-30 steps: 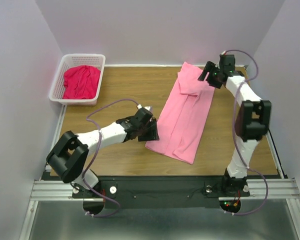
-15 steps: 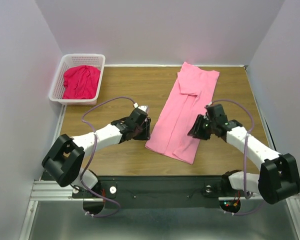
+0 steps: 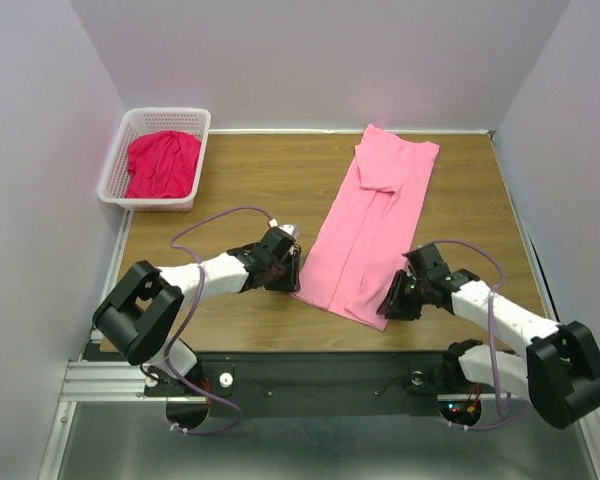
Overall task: Fold and stack the t-shirts
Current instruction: Fold the tshirt
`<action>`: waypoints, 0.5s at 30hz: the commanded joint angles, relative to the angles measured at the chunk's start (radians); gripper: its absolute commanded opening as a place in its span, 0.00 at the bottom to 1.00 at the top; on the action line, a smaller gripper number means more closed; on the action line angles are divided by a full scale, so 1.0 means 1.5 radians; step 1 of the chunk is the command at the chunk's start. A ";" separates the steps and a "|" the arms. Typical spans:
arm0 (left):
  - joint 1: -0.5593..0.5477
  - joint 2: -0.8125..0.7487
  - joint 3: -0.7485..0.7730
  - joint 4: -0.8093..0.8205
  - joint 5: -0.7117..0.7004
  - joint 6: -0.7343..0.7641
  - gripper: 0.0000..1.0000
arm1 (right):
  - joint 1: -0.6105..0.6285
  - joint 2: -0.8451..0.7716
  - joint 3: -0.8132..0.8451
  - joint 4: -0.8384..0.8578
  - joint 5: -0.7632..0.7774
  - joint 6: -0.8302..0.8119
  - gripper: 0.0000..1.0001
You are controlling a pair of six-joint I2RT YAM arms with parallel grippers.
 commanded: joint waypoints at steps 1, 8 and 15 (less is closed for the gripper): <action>-0.002 -0.029 -0.041 0.000 0.023 -0.025 0.46 | 0.003 -0.046 -0.031 -0.106 0.055 0.037 0.37; -0.015 -0.079 -0.074 -0.006 0.056 -0.052 0.46 | 0.003 -0.104 -0.018 -0.191 0.104 0.062 0.38; -0.015 -0.159 -0.057 -0.065 -0.032 -0.048 0.62 | 0.003 -0.121 0.075 -0.197 0.106 0.031 0.33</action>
